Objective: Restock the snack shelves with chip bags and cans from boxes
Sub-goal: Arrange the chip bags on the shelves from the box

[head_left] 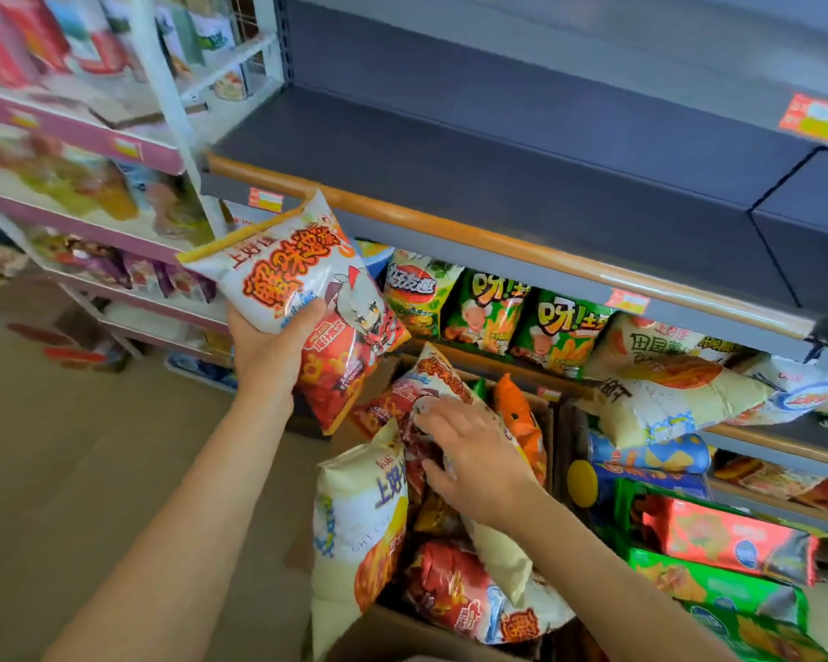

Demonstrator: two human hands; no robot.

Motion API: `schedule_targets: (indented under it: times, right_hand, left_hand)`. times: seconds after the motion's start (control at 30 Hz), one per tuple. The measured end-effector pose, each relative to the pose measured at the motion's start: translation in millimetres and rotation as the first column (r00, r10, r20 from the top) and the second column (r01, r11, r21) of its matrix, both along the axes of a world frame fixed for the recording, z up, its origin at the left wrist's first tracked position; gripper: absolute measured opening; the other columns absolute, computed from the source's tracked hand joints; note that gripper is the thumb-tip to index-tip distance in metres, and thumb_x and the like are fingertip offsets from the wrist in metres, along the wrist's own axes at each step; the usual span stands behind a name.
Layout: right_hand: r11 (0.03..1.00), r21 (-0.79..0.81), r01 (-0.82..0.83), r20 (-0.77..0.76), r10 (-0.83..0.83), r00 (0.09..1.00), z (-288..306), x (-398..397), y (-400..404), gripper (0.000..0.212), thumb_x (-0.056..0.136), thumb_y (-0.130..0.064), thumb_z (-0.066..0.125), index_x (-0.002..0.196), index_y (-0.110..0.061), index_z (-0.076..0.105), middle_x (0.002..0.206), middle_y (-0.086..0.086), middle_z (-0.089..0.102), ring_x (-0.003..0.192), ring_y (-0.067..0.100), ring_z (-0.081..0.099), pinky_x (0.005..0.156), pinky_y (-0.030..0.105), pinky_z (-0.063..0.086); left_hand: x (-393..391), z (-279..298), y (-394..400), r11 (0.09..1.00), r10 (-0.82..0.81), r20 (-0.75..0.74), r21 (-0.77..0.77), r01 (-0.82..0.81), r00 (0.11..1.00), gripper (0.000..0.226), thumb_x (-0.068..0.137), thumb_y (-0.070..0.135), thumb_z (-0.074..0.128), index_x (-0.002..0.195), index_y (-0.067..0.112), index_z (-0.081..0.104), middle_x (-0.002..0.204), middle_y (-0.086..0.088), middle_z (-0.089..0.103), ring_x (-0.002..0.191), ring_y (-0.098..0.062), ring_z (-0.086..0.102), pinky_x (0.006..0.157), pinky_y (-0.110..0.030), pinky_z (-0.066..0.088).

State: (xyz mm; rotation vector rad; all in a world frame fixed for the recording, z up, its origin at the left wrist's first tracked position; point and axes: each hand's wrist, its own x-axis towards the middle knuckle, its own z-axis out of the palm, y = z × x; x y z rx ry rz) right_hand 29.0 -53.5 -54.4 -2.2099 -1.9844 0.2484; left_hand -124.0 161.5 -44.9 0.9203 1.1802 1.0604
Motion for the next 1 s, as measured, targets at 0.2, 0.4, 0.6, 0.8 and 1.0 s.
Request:
schedule_targets:
  times: [0.2, 0.4, 0.6, 0.8, 1.0]
  right_hand:
    - [0.918, -0.382, 0.110, 0.326, 0.023, 0.945, -10, 11, 39, 0.030, 0.101, -0.025, 0.042, 0.105, -0.011, 0.068, 0.101, 0.008, 0.069, 0.103, 0.029, 0.061, 0.090, 0.036, 0.043]
    - [0.740, -0.577, 0.345, 0.413, -0.100, 0.905, -19, 9, 75, 0.030, 0.103, -0.021, 0.038, 0.122, -0.017, 0.061, 0.119, 0.001, 0.065, 0.109, 0.023, 0.062, 0.077, 0.033, 0.041]
    - [0.464, -0.775, 0.430, 0.106, -0.575, 0.811, -50, 12, 101, 0.073, 0.097, -0.068, 0.022, 0.138, -0.015, 0.052, 0.140, 0.008, 0.056, 0.126, 0.032, 0.053, 0.109, 0.041, 0.039]
    - [0.301, -0.817, 0.492, -0.216, -0.951, 0.223, -59, 23, 122, 0.065, 0.100, -0.055, 0.043, 0.142, -0.005, 0.044, 0.143, 0.017, 0.049, 0.127, 0.036, 0.051, 0.098, 0.039, 0.044]
    - [0.206, -0.898, 0.389, -0.283, -0.947, -0.154, -62, 32, 128, 0.075, 0.098, -0.057, 0.049, 0.154, -0.013, 0.027, 0.157, 0.017, 0.030, 0.138, 0.035, 0.041, 0.090, 0.042, 0.049]
  left_hand:
    - [-28, -44, 9, 0.993, 0.012, -0.156, 0.114, 0.006, 0.988, 0.080, 0.066, 0.018, 0.092, 0.128, 0.039, 0.047, 0.127, 0.009, 0.063, 0.112, -0.003, 0.062, 0.099, -0.038, 0.053]
    - [-34, -90, 6, 0.999, -0.043, -0.221, 0.012, 0.047, 0.974, 0.090, 0.061, 0.023, 0.095, 0.138, 0.026, 0.047, 0.126, 0.006, 0.064, 0.111, -0.009, 0.064, 0.098, -0.044, 0.054]
    - [-20, -108, -2, 0.997, -0.073, -0.220, -0.047, 0.065, 0.973, 0.090, 0.063, 0.020, 0.094, 0.138, 0.024, 0.045, 0.127, 0.004, 0.063, 0.112, -0.011, 0.063, 0.098, -0.044, 0.054]
    - [-12, -113, -8, 0.992, -0.097, -0.186, -0.096, 0.080, 0.978, 0.090, 0.067, 0.018, 0.093, 0.140, 0.025, 0.041, 0.128, 0.005, 0.062, 0.113, -0.012, 0.063, 0.095, -0.042, 0.056]
    - [-12, -117, -12, 0.991, -0.073, -0.141, -0.119, 0.056, 0.987, 0.089, 0.065, 0.020, 0.093, 0.137, 0.030, 0.042, 0.124, 0.008, 0.064, 0.110, -0.010, 0.066, 0.093, -0.045, 0.057]
